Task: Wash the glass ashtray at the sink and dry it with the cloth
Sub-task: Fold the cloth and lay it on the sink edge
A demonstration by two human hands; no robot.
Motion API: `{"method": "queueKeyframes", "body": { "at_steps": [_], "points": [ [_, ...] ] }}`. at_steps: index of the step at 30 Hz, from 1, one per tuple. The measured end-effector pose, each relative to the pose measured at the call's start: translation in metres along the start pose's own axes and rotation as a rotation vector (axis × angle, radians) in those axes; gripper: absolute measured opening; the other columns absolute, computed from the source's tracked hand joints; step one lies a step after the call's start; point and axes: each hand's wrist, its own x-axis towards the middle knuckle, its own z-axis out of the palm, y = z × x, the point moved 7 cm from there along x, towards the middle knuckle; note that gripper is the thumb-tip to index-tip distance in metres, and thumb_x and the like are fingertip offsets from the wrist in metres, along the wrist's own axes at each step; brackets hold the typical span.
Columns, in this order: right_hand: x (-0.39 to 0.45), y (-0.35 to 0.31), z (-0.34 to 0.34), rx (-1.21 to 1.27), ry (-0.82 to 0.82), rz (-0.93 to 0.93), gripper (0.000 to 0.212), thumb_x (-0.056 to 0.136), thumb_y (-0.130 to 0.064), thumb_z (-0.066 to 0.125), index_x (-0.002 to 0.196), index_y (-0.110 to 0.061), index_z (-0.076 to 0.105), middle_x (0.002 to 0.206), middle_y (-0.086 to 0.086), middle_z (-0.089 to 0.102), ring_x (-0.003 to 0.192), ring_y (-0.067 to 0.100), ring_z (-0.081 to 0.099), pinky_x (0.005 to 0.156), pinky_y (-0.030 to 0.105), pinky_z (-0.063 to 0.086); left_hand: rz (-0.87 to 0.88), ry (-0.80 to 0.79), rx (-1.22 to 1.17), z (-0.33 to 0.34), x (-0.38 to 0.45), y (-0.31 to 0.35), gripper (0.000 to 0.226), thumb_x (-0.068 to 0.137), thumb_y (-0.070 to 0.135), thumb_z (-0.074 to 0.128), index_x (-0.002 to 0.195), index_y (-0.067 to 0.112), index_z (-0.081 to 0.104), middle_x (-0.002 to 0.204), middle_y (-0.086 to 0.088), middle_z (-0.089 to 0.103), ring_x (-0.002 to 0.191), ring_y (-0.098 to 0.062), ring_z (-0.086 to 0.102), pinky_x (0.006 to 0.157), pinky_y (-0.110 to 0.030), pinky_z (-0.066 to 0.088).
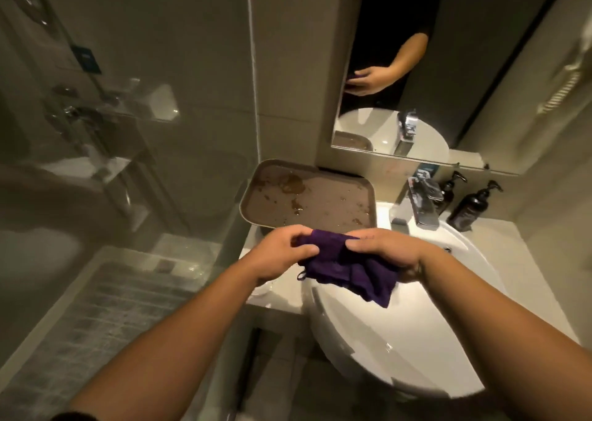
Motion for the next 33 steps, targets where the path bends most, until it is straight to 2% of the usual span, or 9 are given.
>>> {"method": "queueKeyframes", "body": {
  "at_steps": [5, 10, 12, 16, 20, 26, 29, 31, 33],
  "points": [
    [-0.068, 0.044, -0.044, 0.090, 0.174, 0.086, 0.065, 0.084, -0.057, 0.060, 0.131, -0.013, 0.059, 0.131, 0.016, 0.063, 0.121, 0.036, 0.058, 0.107, 0.052, 0.041, 0.107, -0.101, 0.030, 0.046, -0.001, 0.040, 0.018, 0.081, 0.018, 0.065, 0.089, 0.034, 0.069, 0.095, -0.003, 0.071, 0.093, -0.019, 0.067, 0.086, -0.038, 0.055],
    [-0.130, 0.094, -0.074, 0.007, 0.332, 0.178, 0.083, 0.073, -0.071, 0.064, 0.125, -0.006, 0.061, 0.119, 0.017, 0.067, 0.110, 0.037, 0.062, 0.098, 0.046, 0.049, 0.186, -0.231, 0.178, 0.108, -0.009, 0.067, 0.018, 0.087, 0.018, 0.064, 0.093, 0.035, 0.064, 0.089, 0.012, 0.068, 0.086, -0.006, 0.066, 0.071, -0.024, 0.054],
    [-0.151, 0.109, -0.077, -0.025, 0.338, 0.189, 0.079, 0.075, -0.065, 0.068, 0.120, 0.000, 0.062, 0.109, 0.021, 0.065, 0.095, 0.032, 0.057, 0.082, 0.039, 0.048, 0.212, -0.241, 0.214, 0.130, -0.011, 0.075, 0.018, 0.086, 0.018, 0.063, 0.093, 0.035, 0.063, 0.090, 0.013, 0.067, 0.087, -0.007, 0.065, 0.074, -0.026, 0.055],
    [-0.191, 0.131, -0.087, -0.077, 0.295, 0.172, 0.053, 0.081, -0.038, 0.070, 0.111, 0.005, 0.066, 0.100, 0.024, 0.061, 0.089, 0.031, 0.054, 0.076, 0.036, 0.046, 0.231, -0.280, 0.264, 0.176, -0.018, 0.082, 0.020, 0.087, 0.019, 0.063, 0.098, 0.036, 0.064, 0.096, 0.015, 0.067, 0.095, -0.008, 0.065, 0.081, -0.026, 0.054],
    [-0.225, 0.137, -0.110, -0.139, 0.363, 0.057, 0.016, 0.087, -0.022, 0.069, 0.096, -0.008, 0.071, 0.086, 0.011, 0.063, 0.077, 0.019, 0.056, 0.065, 0.027, 0.046, 0.221, -0.300, 0.297, 0.218, -0.026, 0.079, 0.018, 0.090, 0.021, 0.066, 0.101, 0.035, 0.065, 0.111, 0.012, 0.067, 0.108, -0.012, 0.063, 0.096, -0.037, 0.051],
    [-0.256, 0.116, -0.127, -0.478, 0.490, -0.066, 0.011, 0.085, -0.021, 0.069, 0.095, -0.018, 0.066, 0.096, 0.006, 0.069, 0.092, 0.024, 0.064, 0.086, 0.039, 0.054, 0.213, -0.286, 0.504, 0.245, -0.050, 0.069, 0.016, 0.093, 0.022, 0.061, 0.094, 0.038, 0.059, 0.131, 0.018, 0.053, 0.116, 0.002, 0.052, 0.103, -0.030, 0.046],
    [-0.261, 0.093, -0.103, -0.577, 0.450, -0.193, 0.014, 0.079, -0.016, 0.067, 0.091, -0.023, 0.061, 0.093, 0.003, 0.066, 0.088, 0.021, 0.062, 0.078, 0.037, 0.055, 0.220, -0.372, 0.643, 0.251, -0.068, 0.066, 0.020, 0.088, 0.020, 0.057, 0.099, 0.036, 0.052, 0.140, 0.017, 0.043, 0.125, -0.002, 0.045, 0.101, -0.022, 0.042],
    [-0.262, 0.078, -0.081, -0.653, 0.394, -0.255, 0.019, 0.074, -0.017, 0.063, 0.088, -0.029, 0.059, 0.091, -0.002, 0.065, 0.083, 0.015, 0.062, 0.070, 0.028, 0.055, 0.171, -0.424, 0.664, 0.253, -0.076, 0.065, 0.030, 0.080, 0.038, 0.053, 0.106, 0.051, 0.044, 0.138, 0.033, 0.034, 0.124, 0.012, 0.038, 0.095, -0.010, 0.036],
    [-0.259, 0.068, -0.062, -0.736, 0.340, -0.278, 0.023, 0.074, -0.014, 0.062, 0.088, -0.032, 0.057, 0.090, -0.004, 0.066, 0.080, 0.012, 0.063, 0.070, 0.027, 0.056, 0.096, -0.437, 0.564, 0.255, -0.078, 0.066, 0.049, 0.077, 0.055, 0.051, 0.120, 0.064, 0.030, 0.140, 0.040, 0.027, 0.126, 0.019, 0.031, 0.100, -0.014, 0.034]
  ]
}}
